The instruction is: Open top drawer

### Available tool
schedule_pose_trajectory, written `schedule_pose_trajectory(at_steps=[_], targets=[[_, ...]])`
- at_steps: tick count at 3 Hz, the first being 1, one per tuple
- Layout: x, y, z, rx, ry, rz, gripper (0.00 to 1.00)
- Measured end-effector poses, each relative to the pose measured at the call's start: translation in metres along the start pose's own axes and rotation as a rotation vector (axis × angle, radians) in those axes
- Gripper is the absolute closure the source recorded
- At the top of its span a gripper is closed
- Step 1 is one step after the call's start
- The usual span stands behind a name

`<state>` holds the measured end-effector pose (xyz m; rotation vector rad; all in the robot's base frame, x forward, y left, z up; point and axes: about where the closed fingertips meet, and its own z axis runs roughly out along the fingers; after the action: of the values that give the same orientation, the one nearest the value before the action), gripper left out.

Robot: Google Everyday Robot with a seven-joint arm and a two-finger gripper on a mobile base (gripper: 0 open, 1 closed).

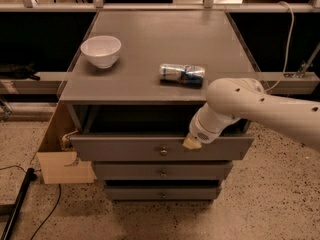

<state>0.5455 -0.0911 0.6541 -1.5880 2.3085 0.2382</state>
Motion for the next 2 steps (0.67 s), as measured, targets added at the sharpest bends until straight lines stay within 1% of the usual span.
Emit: schedule_pose_trajectory(at_steps=[1,2], targets=[[0.0000,0.0000,0.0000,0.000,0.000,0.000,0.54],[0.0000,0.0000,0.0000,0.000,0.000,0.000,0.29]])
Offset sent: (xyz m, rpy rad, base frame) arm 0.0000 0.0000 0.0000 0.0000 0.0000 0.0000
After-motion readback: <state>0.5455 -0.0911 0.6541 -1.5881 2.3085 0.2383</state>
